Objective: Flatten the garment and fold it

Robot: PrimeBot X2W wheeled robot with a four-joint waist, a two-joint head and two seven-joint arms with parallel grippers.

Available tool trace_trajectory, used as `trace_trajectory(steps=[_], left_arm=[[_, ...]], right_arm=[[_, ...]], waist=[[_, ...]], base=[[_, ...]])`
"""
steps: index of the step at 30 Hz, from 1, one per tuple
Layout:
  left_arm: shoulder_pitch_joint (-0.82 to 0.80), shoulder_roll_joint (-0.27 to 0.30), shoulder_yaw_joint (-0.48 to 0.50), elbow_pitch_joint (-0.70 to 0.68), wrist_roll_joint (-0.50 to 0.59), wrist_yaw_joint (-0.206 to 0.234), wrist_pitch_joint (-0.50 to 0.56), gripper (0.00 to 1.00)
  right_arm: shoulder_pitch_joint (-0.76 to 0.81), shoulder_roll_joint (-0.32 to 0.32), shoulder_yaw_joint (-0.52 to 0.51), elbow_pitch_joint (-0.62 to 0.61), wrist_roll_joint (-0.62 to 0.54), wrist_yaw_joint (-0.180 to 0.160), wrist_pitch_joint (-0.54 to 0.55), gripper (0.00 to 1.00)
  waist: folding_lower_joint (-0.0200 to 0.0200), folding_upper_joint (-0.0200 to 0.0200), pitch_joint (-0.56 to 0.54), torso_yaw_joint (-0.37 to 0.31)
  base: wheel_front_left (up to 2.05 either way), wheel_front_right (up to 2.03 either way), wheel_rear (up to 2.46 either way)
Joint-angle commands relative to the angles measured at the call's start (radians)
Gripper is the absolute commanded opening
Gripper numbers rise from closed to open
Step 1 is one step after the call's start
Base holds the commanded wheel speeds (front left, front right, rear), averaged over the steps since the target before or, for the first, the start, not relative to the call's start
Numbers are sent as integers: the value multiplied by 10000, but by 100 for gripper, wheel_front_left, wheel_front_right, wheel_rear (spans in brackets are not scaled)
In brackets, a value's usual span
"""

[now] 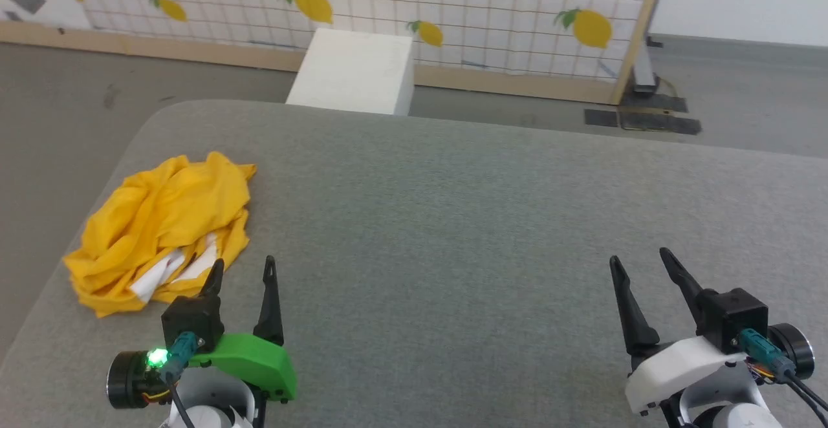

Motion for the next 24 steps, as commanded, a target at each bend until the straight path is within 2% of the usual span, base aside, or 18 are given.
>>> trace_trajectory(steps=[1,5,24], left_arm=[[-144,70,1,63,-83,68,-113,100],[-105,110,-12,100,-236,177,-231,100],[-160,248,-97,336,-756,506,-592,100]], right_arm=[[-136,7,24,40,108,-5,-89,100],[-187,8,97,95,178,-6,-147,100],[-316,11,196,299,376,-9,-391,100]], waist=[[0,0,24,302],[0,0,67,717],[0,0,181,1635]], base=[[0,0,0],[-3,-3,-3],[-1,-1,-1]])
